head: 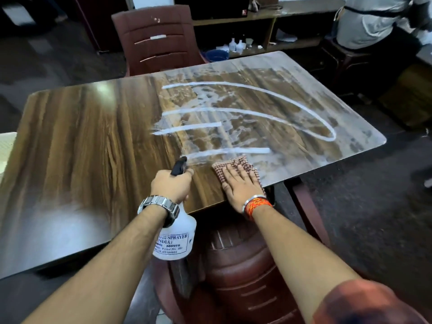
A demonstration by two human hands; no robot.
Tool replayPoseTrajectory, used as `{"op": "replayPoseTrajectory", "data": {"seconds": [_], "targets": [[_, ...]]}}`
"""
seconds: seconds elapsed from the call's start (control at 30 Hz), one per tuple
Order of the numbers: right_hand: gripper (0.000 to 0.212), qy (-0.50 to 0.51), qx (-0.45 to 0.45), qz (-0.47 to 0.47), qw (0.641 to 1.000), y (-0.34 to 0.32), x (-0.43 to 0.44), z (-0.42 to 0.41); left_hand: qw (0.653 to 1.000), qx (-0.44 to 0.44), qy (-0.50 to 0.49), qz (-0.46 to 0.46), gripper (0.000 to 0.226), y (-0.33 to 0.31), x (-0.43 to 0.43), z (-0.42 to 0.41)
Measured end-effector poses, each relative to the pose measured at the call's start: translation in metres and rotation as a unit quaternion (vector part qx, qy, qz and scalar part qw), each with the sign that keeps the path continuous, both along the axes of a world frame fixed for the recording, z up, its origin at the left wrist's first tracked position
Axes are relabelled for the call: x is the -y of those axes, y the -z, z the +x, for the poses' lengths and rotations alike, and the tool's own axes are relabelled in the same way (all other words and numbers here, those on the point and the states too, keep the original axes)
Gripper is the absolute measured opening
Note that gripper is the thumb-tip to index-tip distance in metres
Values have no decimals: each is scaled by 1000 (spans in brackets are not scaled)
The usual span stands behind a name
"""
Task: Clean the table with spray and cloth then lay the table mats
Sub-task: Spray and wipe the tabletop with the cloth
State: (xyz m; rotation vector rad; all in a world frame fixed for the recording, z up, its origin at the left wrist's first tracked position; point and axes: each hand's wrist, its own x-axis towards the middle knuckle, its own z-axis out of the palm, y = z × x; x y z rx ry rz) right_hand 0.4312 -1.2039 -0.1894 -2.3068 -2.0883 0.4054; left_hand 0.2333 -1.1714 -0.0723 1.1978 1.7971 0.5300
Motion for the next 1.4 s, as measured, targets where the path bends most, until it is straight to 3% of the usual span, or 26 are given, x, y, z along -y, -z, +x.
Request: {"op": "replayPoseTrajectory", "data": {"seconds": [0.13,0.4,0.53,0.7,0.83,0.97,1.07,1.2,1.27,1.4], "targets": [[55,8,-9,-17,1000,-2,9,38,998,49,-21,-15,22,-1,14,27],[55,-5,-26,-14,1000,0,10,45,998,-10,-37,48,35,-3,27,58],[55,-21,-24,-11,999,3,8,54,996,55,-55,51,32,-10,24,78],[56,-69,-33,9,997,2,0,78,994,-24,-91,58,42,-8,31,116],[55,-73,-30,26,997,1,-11,145,988,37,-148,23,25,3,39,151],[56,-12,10,47,999,8,-7,292,979,32,-202,17,23,19,61,207],[56,53,11,11,998,7,-6,389,975,41,-220,5,23,26,75,240],[62,102,1,33,994,9,-6,373,969,47,-243,4,21,26,83,265],[67,46,-25,50,997,8,2,325,969,29,-245,2,26,24,86,271],[57,-231,-71,21,970,4,21,209,965,-1,-263,9,28,20,87,274]]}}
